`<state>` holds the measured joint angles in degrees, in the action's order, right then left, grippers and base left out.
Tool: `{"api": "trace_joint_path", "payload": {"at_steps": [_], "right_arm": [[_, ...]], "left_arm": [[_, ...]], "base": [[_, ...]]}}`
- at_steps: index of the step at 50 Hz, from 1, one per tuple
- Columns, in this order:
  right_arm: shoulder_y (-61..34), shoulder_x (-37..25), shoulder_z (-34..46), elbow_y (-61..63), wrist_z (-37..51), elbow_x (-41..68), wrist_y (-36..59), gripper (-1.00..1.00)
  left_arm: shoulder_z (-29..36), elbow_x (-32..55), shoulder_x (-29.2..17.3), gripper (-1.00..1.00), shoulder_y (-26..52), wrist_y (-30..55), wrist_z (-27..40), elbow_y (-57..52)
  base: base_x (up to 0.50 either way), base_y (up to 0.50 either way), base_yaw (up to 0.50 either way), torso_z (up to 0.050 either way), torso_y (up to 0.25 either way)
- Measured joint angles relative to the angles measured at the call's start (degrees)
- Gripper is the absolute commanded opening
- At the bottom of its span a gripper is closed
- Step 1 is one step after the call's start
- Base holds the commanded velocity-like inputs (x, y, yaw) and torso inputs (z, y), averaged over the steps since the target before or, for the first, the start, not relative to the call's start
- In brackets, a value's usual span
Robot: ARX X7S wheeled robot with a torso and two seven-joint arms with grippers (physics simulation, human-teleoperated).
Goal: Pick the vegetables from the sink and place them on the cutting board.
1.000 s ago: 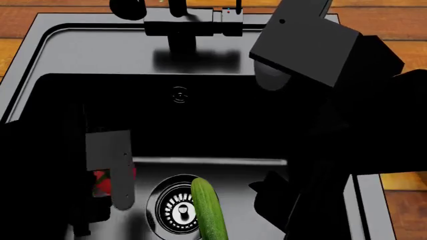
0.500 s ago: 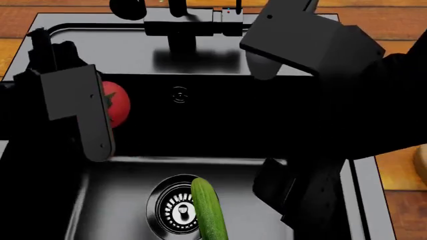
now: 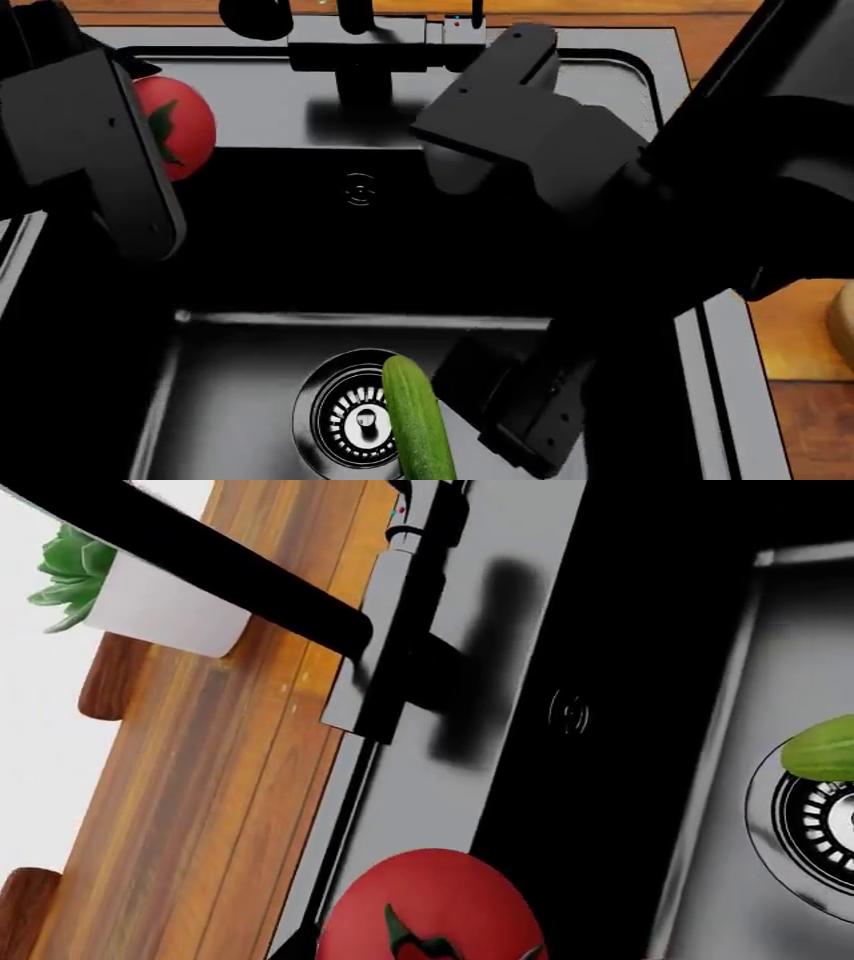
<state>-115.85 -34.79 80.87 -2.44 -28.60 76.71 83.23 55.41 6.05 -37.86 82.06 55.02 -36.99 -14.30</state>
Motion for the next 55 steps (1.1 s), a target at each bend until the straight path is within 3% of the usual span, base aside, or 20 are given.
{"api": "trace_joint_path", "payload": {"at_steps": [31,55], "right_arm": [[8.14,9.00,1.67,-10.15,6.06,3.84,-2.25,1.00],[16.93,13.48,-1.24,-20.66,19.55,6.31,-7.94,1.00]], "left_arm": [[-2.23,0.26,-1.51,-1.00,-1.13,3.21,2.47,-3.94],[-3.11,0.91,-2.08,-1.00,-2.14,4.36,3.10,-5.54]], "base": [[0.00,0.00,0.00,0.000,0.000],[0.00,0.00,0.00,0.000,0.000]]}}
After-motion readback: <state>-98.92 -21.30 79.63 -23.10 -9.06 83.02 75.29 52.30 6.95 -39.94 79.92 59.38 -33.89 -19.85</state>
